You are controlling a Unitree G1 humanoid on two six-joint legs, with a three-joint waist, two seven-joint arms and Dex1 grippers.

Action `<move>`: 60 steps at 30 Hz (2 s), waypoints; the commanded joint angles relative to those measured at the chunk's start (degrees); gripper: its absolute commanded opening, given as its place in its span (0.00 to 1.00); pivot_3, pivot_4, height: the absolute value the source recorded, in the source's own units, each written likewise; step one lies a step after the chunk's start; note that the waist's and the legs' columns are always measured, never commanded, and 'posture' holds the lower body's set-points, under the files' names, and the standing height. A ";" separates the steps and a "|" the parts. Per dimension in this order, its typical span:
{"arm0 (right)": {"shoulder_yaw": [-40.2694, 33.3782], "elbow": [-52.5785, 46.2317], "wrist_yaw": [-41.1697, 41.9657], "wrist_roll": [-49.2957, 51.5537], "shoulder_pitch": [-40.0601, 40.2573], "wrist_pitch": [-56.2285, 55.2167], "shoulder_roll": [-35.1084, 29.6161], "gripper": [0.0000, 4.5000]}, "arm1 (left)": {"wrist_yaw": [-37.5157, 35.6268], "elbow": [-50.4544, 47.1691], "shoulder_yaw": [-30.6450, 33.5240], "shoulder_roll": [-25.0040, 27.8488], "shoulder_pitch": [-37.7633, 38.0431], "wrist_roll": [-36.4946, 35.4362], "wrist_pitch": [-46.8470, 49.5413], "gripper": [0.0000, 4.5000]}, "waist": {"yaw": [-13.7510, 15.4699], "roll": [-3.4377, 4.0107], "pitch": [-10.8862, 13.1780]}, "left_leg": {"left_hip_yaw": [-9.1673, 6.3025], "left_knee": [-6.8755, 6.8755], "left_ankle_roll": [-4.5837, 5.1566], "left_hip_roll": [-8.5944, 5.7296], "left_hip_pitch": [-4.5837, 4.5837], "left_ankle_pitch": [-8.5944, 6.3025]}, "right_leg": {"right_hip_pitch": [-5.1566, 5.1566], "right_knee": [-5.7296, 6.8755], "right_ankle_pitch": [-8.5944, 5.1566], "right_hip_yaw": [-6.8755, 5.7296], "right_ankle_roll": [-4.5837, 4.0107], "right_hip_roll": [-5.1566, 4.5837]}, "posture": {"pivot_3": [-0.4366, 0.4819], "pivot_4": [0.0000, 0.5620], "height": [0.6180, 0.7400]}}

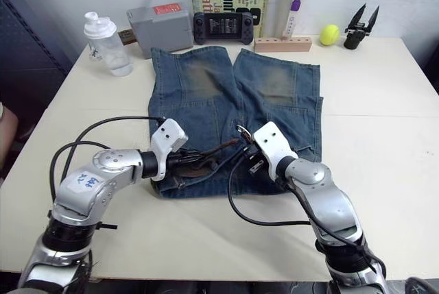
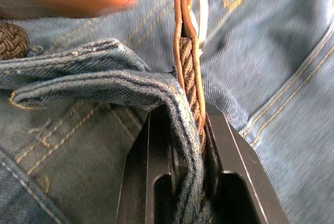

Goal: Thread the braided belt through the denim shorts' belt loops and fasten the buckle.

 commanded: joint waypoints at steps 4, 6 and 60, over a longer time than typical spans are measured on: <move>0.74 -4.19 -3.53 -1.33 -1.01 -0.54 0.40 0.01 | 4.34 -0.95 2.52 -3.75 -2.19 -1.36 6.58 0.00 | -0.10 0.00 0.00 | 0.01 0.00 0.00 0.00 0.00 0.00 | 0.00 0.00 0.00 0.01 0.00 0.00 | 0.48 0.27 0.92; 0.80 -4.21 -4.17 -1.34 -0.82 -0.38 0.66 0.01 | 5.67 -1.31 4.24 -5.38 -2.51 -1.79 8.93 0.00 | -0.04 0.00 0.00 | 0.00 0.00 0.00 0.01 0.00 0.00 | 0.00 0.00 0.00 0.00 0.00 0.00 | 0.48 0.27 0.92; -5.10 -11.28 12.82 9.48 0.35 -2.91 -14.43 0.81 | 2.81 5.02 -1.41 -11.55 -5.39 -3.30 -3.80 0.00 | -0.70 -0.01 0.00 | -0.03 -0.08 -0.02 0.02 -0.01 0.01 | 0.00 -0.11 0.00 -0.02 0.00 -0.02 | 0.48 0.27 0.92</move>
